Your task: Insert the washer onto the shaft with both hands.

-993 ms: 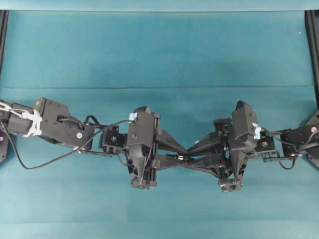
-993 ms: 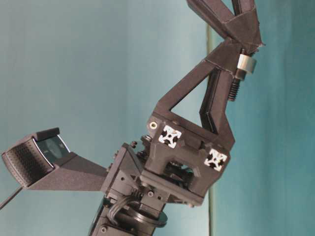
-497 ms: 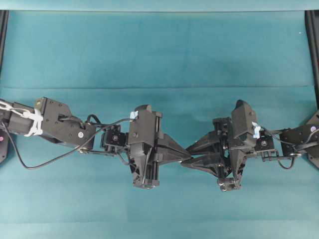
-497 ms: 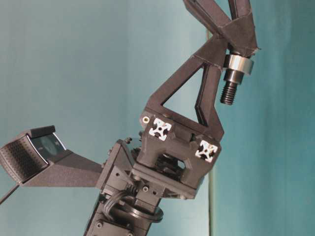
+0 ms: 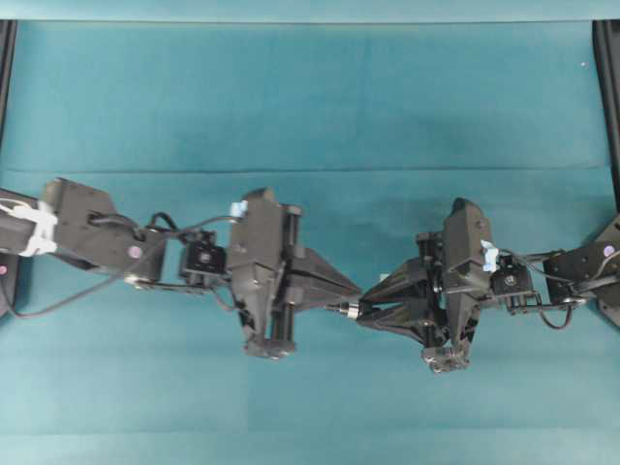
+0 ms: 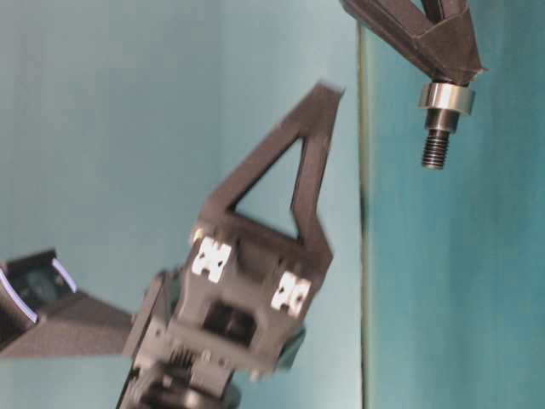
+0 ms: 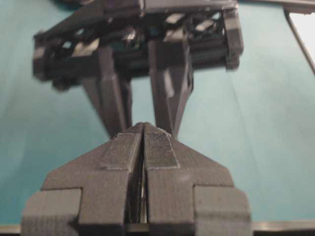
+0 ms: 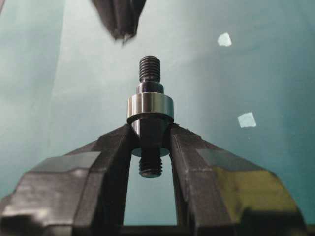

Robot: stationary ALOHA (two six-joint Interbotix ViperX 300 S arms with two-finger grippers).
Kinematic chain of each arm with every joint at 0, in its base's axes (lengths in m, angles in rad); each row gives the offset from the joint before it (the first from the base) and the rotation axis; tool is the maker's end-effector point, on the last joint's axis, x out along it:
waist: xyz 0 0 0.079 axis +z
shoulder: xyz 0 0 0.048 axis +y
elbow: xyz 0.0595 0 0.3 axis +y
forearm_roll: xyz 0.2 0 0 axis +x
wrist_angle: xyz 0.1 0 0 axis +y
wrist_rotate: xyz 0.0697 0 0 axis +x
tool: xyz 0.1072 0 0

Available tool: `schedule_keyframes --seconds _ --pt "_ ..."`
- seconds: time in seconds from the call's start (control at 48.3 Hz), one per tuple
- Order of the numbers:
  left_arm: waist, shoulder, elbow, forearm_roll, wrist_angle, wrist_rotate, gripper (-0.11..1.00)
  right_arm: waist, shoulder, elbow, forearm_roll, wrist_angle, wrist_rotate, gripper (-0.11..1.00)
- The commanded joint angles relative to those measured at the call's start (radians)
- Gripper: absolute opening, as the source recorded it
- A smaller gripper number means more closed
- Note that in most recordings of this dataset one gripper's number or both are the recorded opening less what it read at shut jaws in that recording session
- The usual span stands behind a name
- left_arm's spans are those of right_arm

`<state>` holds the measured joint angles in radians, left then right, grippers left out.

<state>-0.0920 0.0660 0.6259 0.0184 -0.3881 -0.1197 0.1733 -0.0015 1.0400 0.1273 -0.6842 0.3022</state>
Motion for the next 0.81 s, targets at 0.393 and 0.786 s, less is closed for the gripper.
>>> schedule_keyframes --seconds 0.393,0.786 --pt "-0.008 -0.218 0.141 0.002 0.261 -0.005 0.01 0.0 -0.014 -0.008 0.0 -0.018 -0.011 0.0" --pt "-0.008 -0.354 0.256 0.0 0.299 -0.006 0.02 -0.002 -0.014 -0.006 0.0 -0.02 -0.009 0.0"
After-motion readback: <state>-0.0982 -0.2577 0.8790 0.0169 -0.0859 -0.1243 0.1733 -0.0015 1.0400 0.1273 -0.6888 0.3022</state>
